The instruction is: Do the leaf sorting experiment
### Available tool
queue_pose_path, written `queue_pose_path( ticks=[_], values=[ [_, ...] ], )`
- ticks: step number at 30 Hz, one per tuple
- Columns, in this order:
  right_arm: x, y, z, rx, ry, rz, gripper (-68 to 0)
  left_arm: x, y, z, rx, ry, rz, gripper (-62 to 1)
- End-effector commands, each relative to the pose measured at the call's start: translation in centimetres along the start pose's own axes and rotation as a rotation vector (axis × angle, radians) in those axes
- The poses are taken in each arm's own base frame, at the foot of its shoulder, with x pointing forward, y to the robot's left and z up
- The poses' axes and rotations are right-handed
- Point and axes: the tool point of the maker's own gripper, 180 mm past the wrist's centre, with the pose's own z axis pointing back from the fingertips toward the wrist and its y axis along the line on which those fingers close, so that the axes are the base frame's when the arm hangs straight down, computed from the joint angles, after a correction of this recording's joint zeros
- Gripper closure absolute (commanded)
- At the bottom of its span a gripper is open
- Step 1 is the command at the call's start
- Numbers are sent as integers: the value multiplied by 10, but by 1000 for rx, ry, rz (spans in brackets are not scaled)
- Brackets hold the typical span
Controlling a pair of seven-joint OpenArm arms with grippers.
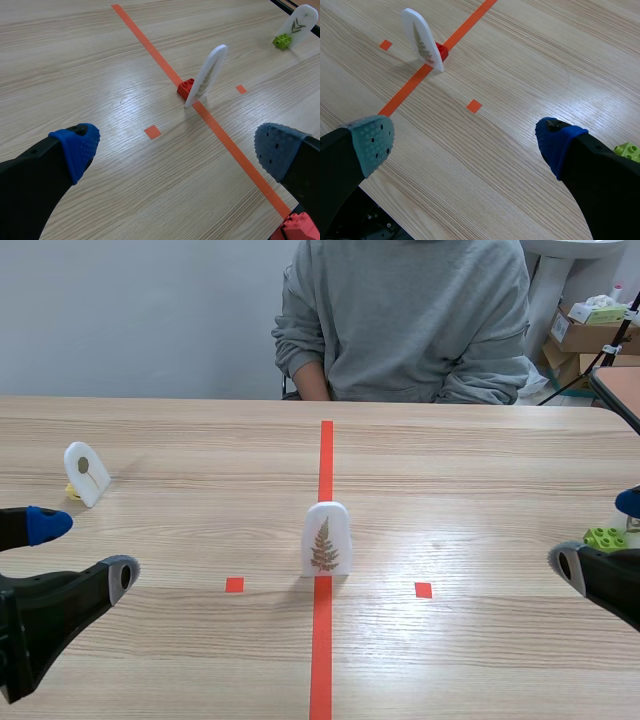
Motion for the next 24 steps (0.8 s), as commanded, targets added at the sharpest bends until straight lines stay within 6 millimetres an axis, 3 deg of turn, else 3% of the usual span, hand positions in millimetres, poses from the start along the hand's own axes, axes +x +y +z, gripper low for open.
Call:
queue_pose_path(
  ticks=[1, 15, 24],
  values=[
    [4, -1, 0, 2, -19, 6, -578, 11, -3, 0, -9, -34, -10, -623],
    [8, -1, 0, 0, -39, 10, -578, 11, -3, 0, -9, -34, -10, -623],
    [-9, -11, 1, -19, -6, -34, -578, 11, -3, 0, -9, -34, -10, -623]
  ],
)
